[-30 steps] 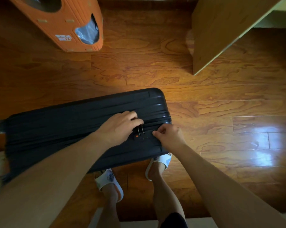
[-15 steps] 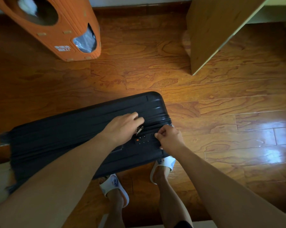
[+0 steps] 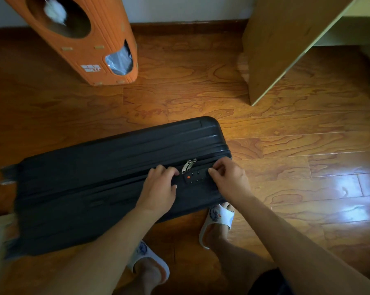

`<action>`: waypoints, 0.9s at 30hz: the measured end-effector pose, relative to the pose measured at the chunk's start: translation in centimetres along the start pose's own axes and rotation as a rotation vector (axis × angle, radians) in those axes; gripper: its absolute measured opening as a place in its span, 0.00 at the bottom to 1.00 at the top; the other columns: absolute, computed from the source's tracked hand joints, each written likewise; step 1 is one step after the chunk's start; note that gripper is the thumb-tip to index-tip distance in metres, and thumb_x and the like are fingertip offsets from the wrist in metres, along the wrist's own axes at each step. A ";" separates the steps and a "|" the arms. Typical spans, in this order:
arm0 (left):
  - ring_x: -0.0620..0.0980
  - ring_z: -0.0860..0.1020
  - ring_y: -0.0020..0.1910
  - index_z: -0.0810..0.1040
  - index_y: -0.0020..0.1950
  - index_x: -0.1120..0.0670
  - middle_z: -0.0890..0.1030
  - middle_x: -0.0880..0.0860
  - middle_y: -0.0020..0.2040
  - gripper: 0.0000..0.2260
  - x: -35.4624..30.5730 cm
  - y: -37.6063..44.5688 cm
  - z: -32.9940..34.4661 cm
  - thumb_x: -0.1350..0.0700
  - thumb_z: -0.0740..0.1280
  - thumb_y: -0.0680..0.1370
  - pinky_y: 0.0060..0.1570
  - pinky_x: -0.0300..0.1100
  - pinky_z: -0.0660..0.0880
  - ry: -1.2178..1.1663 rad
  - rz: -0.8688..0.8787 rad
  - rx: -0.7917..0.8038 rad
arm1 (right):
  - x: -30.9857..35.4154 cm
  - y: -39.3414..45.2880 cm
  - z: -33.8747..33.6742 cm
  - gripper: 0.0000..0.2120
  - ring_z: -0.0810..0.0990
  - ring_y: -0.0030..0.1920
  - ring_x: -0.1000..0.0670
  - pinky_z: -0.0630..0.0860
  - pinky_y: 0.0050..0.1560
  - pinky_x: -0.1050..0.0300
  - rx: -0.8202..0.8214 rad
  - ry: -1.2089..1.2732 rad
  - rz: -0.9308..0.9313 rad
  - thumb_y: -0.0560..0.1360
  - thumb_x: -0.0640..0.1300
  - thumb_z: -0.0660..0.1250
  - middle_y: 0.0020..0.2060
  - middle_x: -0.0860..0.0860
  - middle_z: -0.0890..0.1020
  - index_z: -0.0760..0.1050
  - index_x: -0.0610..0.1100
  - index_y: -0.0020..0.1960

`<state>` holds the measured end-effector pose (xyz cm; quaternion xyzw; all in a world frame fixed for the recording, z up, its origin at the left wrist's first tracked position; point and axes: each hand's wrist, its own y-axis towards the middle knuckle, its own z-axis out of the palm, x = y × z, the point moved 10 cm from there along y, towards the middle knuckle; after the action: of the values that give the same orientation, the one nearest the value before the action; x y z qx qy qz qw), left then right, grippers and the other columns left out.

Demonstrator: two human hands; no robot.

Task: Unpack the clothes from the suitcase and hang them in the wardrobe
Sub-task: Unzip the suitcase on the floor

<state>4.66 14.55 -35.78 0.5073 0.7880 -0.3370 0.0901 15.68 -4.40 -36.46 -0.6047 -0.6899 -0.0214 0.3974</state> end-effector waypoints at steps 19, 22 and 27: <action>0.61 0.36 0.81 0.30 0.78 0.35 0.34 0.49 0.82 0.43 10.0 -12.5 1.5 0.34 0.62 0.79 0.75 0.69 0.57 0.323 -0.160 -0.181 | 2.9 -4.1 4.2 0.22 0.66 0.71 0.40 0.59 0.75 0.49 0.104 -0.395 -0.376 0.79 0.43 0.63 0.71 0.45 0.71 0.70 0.46 0.73; 0.63 0.48 0.79 0.34 0.81 0.37 0.48 0.51 0.82 0.48 9.5 -11.4 -0.4 0.32 0.67 0.76 0.67 0.61 0.72 0.385 -0.160 -0.177 | 3.2 -2.5 3.5 0.20 0.71 0.67 0.38 0.68 0.70 0.47 0.061 -0.363 -0.288 0.78 0.55 0.62 0.65 0.44 0.75 0.77 0.50 0.66; 0.63 0.55 0.75 0.34 0.81 0.40 0.53 0.52 0.79 0.49 9.5 -10.6 -0.7 0.28 0.64 0.74 0.58 0.52 0.79 0.528 -0.150 -0.171 | 4.8 -2.0 4.5 0.31 0.61 0.70 0.38 0.63 0.70 0.44 -0.088 -0.354 -0.011 0.76 0.67 0.61 0.68 0.43 0.67 0.76 0.44 0.65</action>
<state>-8.81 19.25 -35.21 0.5082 0.8452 -0.1313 -0.1008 11.86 1.23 -35.89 -0.6119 -0.7509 0.0531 0.2427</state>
